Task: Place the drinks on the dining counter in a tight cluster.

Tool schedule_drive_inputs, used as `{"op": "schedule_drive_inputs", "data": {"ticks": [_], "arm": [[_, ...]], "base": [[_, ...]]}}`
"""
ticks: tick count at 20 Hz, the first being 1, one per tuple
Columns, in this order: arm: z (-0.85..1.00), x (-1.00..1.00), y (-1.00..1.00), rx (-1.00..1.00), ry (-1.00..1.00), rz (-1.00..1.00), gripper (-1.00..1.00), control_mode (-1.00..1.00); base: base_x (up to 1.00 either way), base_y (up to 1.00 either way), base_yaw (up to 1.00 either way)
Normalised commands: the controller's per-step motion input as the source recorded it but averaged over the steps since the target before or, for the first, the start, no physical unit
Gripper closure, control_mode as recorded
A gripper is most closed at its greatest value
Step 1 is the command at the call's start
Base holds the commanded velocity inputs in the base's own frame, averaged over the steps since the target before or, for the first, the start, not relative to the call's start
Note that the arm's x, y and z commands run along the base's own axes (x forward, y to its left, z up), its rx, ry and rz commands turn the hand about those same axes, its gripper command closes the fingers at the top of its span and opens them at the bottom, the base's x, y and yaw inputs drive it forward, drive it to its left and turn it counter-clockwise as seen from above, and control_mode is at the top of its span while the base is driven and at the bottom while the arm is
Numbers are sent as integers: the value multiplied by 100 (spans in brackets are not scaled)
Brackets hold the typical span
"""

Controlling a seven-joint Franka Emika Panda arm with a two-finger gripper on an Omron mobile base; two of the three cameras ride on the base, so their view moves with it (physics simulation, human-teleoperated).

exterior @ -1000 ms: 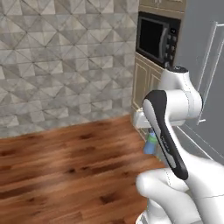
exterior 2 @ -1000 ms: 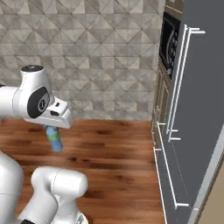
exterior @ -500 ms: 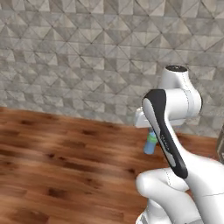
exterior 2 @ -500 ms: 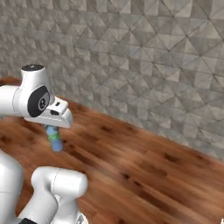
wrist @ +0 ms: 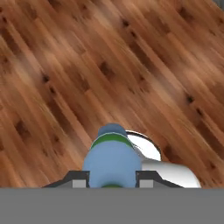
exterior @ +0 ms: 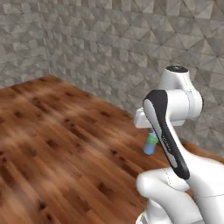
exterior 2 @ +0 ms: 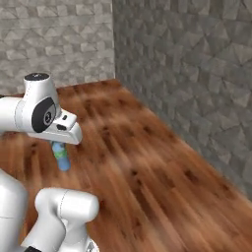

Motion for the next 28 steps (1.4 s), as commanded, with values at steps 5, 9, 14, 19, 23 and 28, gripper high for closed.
{"op": "schedule_drive_inputs", "data": {"ticks": [5,9,14,19,23,28], "arm": [[0,0,0,0,0,0,100,100],[0,0,0,0,0,0,100,100],[0,0,0,0,0,0,100,100],[0,0,0,0,0,0,100,100],[0,0,0,0,0,0,100,100],[0,0,0,0,0,0,100,100]], "base": [[71,0,81],[15,2,80],[71,-20,65],[100,-87,29],[100,-92,34],[100,-61,47]]}}
